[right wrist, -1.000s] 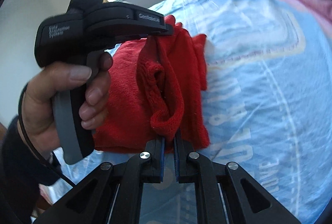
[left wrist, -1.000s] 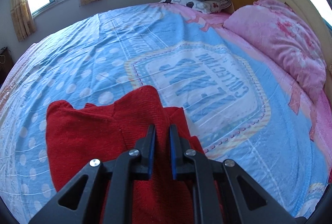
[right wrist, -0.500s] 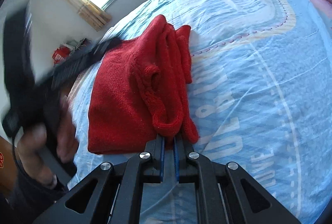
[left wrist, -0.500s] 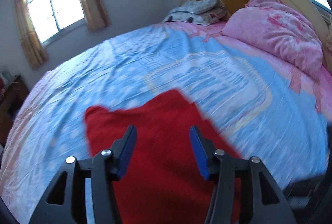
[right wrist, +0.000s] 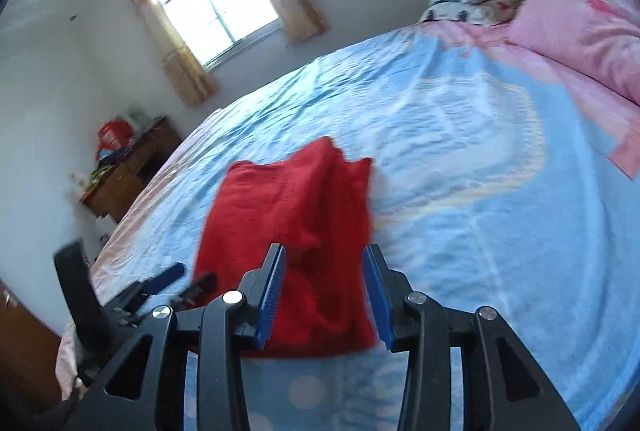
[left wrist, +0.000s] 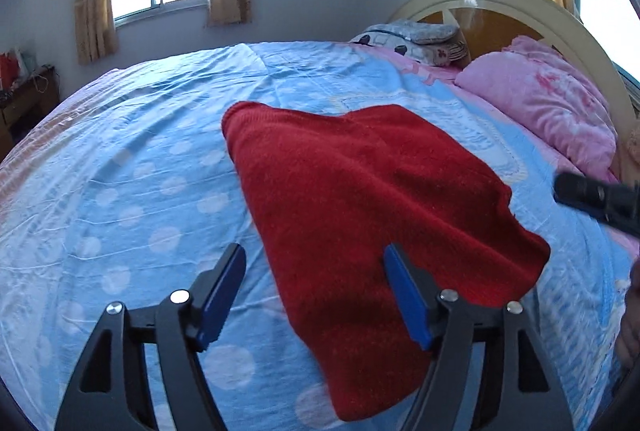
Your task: Fold small clothes
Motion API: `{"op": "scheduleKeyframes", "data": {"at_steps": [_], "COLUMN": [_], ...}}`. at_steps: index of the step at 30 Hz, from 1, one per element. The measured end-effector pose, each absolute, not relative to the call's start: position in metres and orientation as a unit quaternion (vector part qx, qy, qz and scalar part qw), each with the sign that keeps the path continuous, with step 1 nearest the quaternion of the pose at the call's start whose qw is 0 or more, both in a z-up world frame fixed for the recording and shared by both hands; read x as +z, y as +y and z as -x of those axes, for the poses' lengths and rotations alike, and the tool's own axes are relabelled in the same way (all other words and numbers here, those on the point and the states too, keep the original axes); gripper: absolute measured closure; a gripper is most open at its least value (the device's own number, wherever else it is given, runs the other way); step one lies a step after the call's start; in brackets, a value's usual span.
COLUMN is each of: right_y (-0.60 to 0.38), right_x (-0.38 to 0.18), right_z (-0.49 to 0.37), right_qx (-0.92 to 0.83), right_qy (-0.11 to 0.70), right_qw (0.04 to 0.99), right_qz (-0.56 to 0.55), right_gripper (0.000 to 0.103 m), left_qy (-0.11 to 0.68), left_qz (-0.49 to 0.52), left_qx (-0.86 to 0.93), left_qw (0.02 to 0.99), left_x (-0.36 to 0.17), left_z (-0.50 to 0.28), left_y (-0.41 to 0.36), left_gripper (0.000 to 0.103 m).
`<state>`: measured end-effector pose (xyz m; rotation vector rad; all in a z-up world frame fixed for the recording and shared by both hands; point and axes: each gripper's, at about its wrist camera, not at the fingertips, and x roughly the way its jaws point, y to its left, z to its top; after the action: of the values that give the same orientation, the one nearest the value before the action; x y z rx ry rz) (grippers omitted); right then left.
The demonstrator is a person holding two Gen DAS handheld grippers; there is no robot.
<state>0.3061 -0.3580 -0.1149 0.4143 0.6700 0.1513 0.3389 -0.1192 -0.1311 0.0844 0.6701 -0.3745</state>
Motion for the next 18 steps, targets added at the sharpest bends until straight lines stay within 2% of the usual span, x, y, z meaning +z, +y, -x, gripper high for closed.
{"op": "scheduleKeyframes", "data": {"at_steps": [5,6,7,8,9,12,18], "right_y": [-0.334,-0.333,-0.331,-0.328,-0.325,-0.335,-0.359], "right_x": [-0.122,-0.126,-0.13,-0.134,-0.136,-0.137,-0.156], "right_z": [-0.362,-0.376,-0.386,-0.397,-0.403,-0.399,-0.38], "right_qx": [0.091,0.1,0.104,0.112,0.113,0.082,0.051], "right_qy": [0.368,0.381,0.389,0.399,0.408,0.403,0.399], "right_qw": [0.905,0.897,0.892,0.886,0.882,0.883,0.882], "right_qz": [-0.192,-0.2,-0.205,-0.208,-0.204,-0.225,-0.247], "right_gripper": [0.063,0.064,0.069,0.085,0.09,0.095,0.096], "left_qy": [0.327,0.328,0.33,0.332,0.336,0.345,0.37], "left_qz": [-0.035,-0.03,-0.027,-0.023,-0.017,0.0,0.019], "left_qx": [-0.19,-0.191,-0.192,-0.194,-0.197,-0.208,-0.222], "left_qw": [0.925,0.925,0.924,0.923,0.921,0.915,0.902], "left_x": [-0.134,-0.135,-0.137,-0.137,-0.138,-0.141,-0.149], "left_z": [-0.339,-0.34,-0.338,-0.339,-0.34,-0.342,-0.348], "left_y": [-0.116,-0.116,-0.113,-0.112,-0.11,-0.106,-0.103], "left_gripper": [0.025,0.022,0.02,0.018,0.015,0.005,0.003]}}
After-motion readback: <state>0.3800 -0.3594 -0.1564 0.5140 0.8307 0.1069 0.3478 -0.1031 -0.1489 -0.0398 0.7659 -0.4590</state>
